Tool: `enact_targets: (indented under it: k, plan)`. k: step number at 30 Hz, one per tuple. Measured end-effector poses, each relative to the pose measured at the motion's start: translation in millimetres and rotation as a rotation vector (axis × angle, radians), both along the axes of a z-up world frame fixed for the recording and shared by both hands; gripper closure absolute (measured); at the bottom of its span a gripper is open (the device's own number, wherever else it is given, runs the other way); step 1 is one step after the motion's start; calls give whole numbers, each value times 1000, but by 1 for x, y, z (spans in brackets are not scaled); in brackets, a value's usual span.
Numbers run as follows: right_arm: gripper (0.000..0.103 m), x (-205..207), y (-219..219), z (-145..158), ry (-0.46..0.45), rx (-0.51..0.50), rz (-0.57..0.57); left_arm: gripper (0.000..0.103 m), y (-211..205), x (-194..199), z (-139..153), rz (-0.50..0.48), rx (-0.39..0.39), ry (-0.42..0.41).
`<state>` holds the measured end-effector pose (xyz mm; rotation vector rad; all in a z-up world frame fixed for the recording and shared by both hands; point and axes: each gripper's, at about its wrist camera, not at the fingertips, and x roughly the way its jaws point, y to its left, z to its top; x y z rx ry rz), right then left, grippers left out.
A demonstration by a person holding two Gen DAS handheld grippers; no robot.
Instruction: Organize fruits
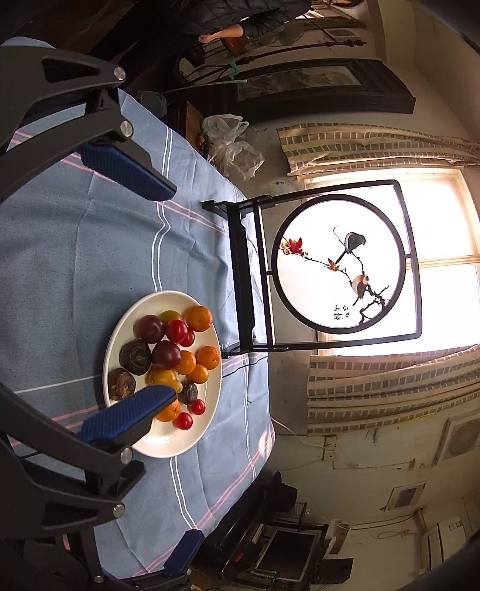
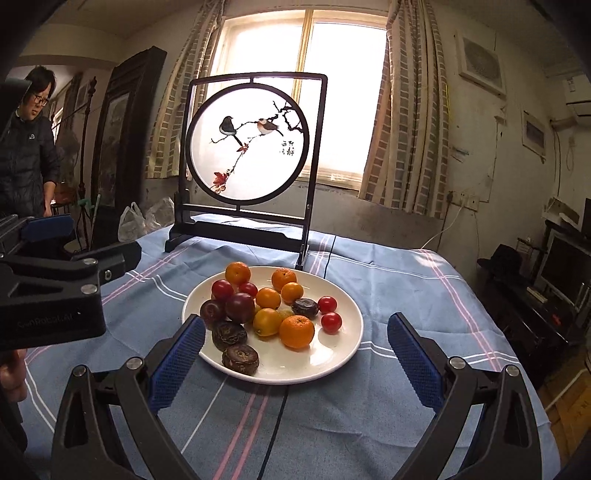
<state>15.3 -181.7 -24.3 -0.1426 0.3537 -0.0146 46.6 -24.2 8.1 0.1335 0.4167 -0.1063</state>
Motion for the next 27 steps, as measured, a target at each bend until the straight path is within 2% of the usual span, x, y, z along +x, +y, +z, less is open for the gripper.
enact_targets:
  k: [4,10,27]
  plan:
    - [3,0,2,-2,2,-2,1,5,-1,0,-1,-19,-12,14]
    - [3,9,-5,-5,15,36,-27,6,-7,4,-5,6,7,0]
    - [3,26,-19,-18,48,113,-66,5,-16,26,-21,12,-4,69]
